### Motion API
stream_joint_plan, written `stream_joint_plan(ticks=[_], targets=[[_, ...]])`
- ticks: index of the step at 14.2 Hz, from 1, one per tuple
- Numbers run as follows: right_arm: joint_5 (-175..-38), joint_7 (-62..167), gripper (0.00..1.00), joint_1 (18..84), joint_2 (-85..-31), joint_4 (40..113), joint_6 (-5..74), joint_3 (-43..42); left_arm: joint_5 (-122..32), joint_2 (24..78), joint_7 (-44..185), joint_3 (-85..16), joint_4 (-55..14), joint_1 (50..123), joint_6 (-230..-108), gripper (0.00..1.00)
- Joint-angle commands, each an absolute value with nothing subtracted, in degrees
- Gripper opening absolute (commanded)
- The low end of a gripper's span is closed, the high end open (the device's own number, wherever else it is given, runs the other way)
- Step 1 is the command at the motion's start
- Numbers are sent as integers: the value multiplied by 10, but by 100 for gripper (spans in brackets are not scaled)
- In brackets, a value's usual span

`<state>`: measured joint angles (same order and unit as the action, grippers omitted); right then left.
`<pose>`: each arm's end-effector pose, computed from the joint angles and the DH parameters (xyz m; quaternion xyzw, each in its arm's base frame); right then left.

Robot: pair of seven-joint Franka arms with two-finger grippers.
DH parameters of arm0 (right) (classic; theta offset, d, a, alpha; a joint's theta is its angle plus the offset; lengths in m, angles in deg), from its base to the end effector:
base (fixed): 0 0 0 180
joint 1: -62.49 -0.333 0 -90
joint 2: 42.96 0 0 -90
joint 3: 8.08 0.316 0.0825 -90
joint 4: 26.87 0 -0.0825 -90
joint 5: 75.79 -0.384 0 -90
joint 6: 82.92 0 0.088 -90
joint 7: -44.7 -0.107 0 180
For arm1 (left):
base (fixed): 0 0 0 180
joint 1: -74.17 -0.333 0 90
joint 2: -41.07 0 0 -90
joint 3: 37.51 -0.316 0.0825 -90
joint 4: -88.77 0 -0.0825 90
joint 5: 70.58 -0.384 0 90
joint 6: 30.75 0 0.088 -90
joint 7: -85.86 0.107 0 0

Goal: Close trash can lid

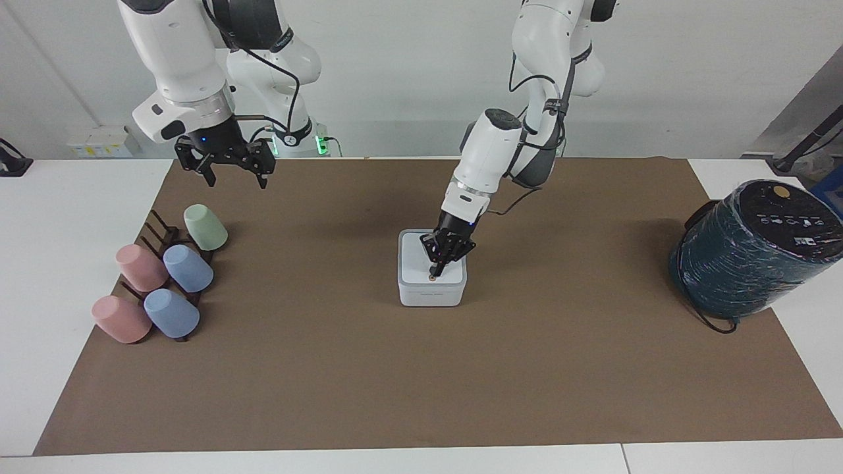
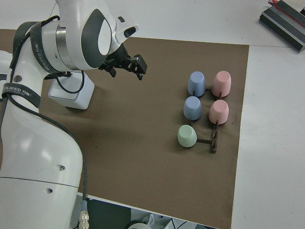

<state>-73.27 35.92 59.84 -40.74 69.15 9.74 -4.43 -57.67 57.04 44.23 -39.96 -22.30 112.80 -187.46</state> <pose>0.5418 0.0559 0.6002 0.9995 -0.0204 -0.0069 0.0243 0.5297 -0.3790 0.3987 0.9558 0.1317 0.1583 0.2099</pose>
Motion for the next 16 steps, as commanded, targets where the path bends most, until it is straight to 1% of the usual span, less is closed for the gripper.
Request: stream_joint_plan(ticks=[1, 3, 5, 9, 10, 12, 14, 16], targets=[[-734, 373, 100, 609, -396, 704, 102, -39, -566, 603, 442, -401, -205, 1136, -1875, 9], [-734, 373, 100, 608, -396, 704, 102, -39, -568, 600, 441, -402, -177, 1131, -1818, 9], [-734, 373, 100, 609, -396, 704, 102, -39, -572, 577, 445, -408, -130, 1117, -1693, 9], [-733, 372, 100, 609, -396, 704, 102, -39, -580, 554, 501, -409, -11, 1035, -1430, 10], [-734, 372, 100, 609, -396, 704, 102, -39, -584, 555, 531, -411, 14, 1013, -1374, 12], [-734, 372, 100, 609, -396, 704, 102, -39, -612, 544, 604, -414, 30, 966, -1309, 12], [-734, 372, 100, 609, -396, 704, 102, -39, -615, 513, 686, -411, 26, 914, -1282, 15], [-734, 373, 100, 609, -396, 704, 102, -39, -629, 493, 748, -411, 26, 865, -1246, 17]])
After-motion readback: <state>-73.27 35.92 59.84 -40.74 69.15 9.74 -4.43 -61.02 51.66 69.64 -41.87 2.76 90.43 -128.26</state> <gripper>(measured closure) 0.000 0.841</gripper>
